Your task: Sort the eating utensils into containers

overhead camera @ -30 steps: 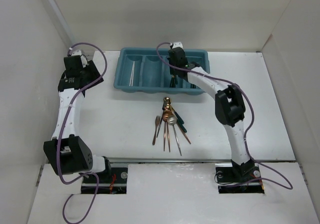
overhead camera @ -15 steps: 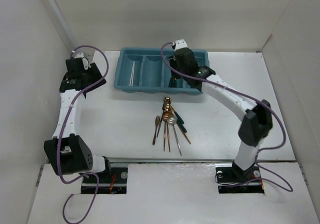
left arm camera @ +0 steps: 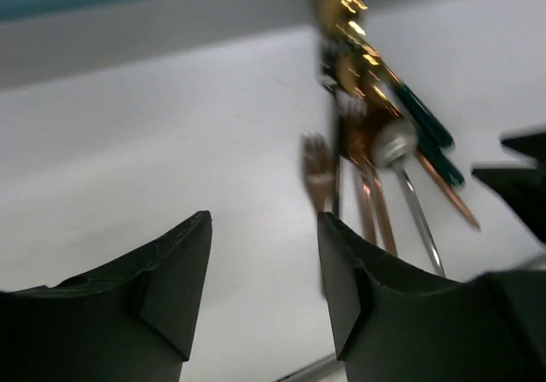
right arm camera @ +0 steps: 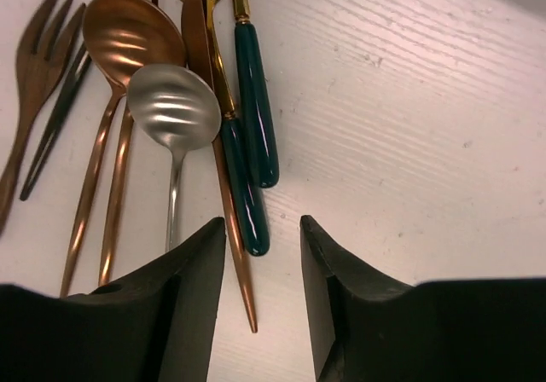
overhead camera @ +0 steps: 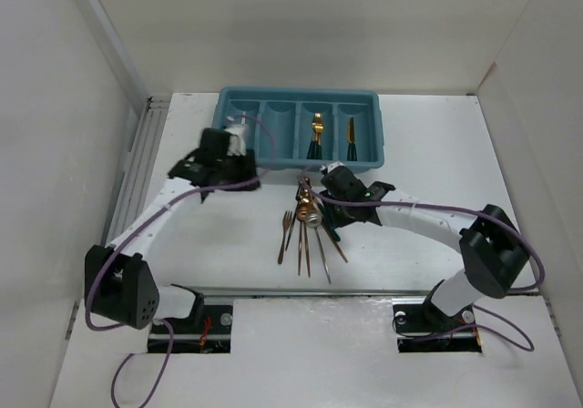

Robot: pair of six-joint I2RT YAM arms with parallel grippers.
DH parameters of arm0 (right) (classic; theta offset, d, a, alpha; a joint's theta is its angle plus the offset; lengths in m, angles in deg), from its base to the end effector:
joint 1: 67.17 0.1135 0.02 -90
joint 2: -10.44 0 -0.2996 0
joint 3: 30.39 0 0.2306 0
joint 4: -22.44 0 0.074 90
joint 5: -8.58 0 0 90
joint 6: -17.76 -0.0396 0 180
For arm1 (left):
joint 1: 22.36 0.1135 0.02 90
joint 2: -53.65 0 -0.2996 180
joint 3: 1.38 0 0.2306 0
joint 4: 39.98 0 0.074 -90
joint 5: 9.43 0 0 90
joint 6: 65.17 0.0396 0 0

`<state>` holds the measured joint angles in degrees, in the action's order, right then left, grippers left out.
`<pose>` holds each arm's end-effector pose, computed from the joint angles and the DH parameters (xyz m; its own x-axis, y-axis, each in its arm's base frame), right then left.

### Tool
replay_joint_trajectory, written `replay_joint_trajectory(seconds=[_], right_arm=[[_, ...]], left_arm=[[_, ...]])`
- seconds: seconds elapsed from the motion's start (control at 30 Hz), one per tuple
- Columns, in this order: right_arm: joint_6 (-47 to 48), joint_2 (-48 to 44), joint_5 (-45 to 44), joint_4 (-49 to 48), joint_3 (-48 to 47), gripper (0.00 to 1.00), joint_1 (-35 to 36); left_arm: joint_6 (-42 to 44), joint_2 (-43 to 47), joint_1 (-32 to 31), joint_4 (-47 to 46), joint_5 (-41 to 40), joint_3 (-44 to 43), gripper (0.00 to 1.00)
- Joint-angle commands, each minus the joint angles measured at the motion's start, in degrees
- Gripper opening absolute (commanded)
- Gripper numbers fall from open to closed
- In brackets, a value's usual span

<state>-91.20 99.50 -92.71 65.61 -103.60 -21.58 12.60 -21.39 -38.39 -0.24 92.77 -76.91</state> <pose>0.2120 0.2053 0.2533 -0.7721 -0.3329 -0.5413 -0.4009 0.9161 0.0085 0.2481 -0.0800 0.3336 -0.6848 -0.0187 -0.7285 0.2887 0.9109 -0.2947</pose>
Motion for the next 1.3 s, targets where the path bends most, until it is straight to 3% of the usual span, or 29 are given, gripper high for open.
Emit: replay_joint_trajectory(seconds=[0.0, 0.03, 0.17, 0.43, 0.63, 0.77, 1.07, 1.27], right_arm=[[-5.99, -6.69, -0.75, -2.70, 0.55, 0.46, 0.03], [-7.48, -8.36, -1.45, -2.70, 0.56, 0.48, 0.03], [-11.87, -12.06, -7.68, 1.25, 1.18, 0.50, 0.03], [-16.72, -22.78, -17.00, 7.49, 6.70, 0.50, 0.03], [-18.92, -31.30, -19.20, 9.87, 9.26, 0.51, 0.03], [-18.92, -33.33, -20.35, 11.18, 9.79, 0.51, 0.03], [-19.45, -34.38, -21.41, 14.17, 9.26, 0.51, 0.03], [-20.06, -34.92, -22.55, 15.32, 9.26, 0.51, 0.03]], left_arm=[[5.02, -0.44, -11.45, 0.91, -2.44, 1.21, 0.50], [5.02, -2.45, -16.79, 0.91, -3.41, 1.73, 0.52], [5.02, -8.61, -23.41, -0.23, -6.31, 1.73, 0.54], [3.44, -17.50, -28.44, 0.30, -6.23, 0.68, 0.44], [1.07, -16.18, -28.44, -0.23, -10.27, 5.77, 0.31], [-1.04, -18.29, -27.92, 0.30, -10.27, 3.59, 0.19], [-2.27, -20.58, -27.91, 0.38, -5.45, 3.58, 0.25], [-2.27, -21.10, -27.91, -0.14, -7.11, 5.78, 0.25]])
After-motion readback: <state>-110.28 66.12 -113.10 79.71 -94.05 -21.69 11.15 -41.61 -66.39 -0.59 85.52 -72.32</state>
